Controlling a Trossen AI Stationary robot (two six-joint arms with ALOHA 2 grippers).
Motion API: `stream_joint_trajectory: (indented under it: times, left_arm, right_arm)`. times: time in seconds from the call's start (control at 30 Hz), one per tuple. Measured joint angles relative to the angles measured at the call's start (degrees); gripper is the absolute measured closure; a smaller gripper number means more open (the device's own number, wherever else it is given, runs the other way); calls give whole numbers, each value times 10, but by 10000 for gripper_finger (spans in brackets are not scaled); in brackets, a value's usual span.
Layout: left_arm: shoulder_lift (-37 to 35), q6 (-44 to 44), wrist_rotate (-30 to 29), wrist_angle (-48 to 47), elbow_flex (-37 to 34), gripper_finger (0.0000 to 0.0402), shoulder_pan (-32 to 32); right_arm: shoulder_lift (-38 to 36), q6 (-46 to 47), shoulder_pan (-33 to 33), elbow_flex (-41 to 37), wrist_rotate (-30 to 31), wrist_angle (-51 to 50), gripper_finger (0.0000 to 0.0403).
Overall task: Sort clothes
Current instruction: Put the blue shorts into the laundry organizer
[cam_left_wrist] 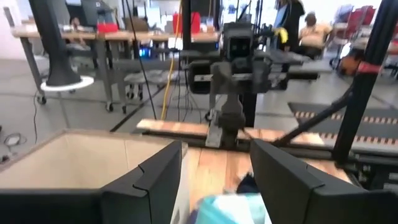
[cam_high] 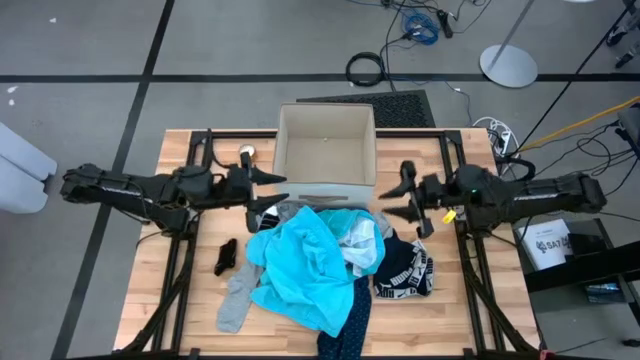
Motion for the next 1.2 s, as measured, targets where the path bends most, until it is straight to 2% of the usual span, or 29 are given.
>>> stream_joint_trajectory:
  times: [0.07,0.33,0.7,0.8,1.0,1.2]
  left_arm:
    - [0,-3,-6,-10,0,201,-9]
    - [6,-16,-15,-57,1,201,-21]
    - [50,14,12,-58,1,201,-20]
    - [60,14,13,-64,1,201,-20]
    - [82,14,17,-61,0,201,-20]
    - [110,14,26,-59,0,201,-20]
  right_arm:
    - [17,-4,14,0,-19,25,260]
    - [72,-7,55,0,-20,107,260]
    - [180,-30,57,7,-16,161,259]
    - [191,-29,57,42,-16,137,259]
    - [215,-28,75,111,-18,15,259]
    - [236,-29,97,128,-16,-18,259]
